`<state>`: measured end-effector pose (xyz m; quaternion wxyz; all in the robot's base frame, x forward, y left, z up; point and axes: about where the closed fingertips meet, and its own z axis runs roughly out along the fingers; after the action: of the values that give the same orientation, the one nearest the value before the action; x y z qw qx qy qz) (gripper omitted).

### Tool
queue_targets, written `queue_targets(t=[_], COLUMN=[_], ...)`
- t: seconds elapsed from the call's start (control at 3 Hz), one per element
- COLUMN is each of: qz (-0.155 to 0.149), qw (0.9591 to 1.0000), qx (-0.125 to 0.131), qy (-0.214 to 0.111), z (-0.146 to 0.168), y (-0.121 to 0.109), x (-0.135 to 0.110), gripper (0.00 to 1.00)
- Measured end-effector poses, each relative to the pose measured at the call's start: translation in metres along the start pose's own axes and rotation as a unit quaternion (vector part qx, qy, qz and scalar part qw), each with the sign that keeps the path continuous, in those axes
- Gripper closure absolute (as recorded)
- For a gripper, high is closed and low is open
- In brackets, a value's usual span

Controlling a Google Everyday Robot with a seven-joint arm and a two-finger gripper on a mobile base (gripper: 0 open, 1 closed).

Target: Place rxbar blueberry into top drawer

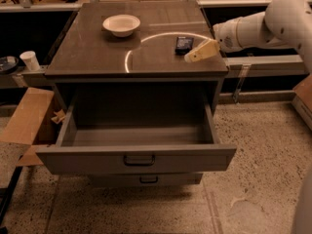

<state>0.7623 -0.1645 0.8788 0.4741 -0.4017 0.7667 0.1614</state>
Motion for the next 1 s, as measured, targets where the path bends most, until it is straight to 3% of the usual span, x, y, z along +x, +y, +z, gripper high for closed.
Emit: queue_targets(t=[0.33,1.0], qz=[0.027,0.061], qw=[0.9996,0.998], qx=[-0.003,0.017], qy=[-0.001,-0.002], z=[0.04,0.075], y=[-0.012,-0.032], x=[0.008,0.014], gripper=[0.0,0.0])
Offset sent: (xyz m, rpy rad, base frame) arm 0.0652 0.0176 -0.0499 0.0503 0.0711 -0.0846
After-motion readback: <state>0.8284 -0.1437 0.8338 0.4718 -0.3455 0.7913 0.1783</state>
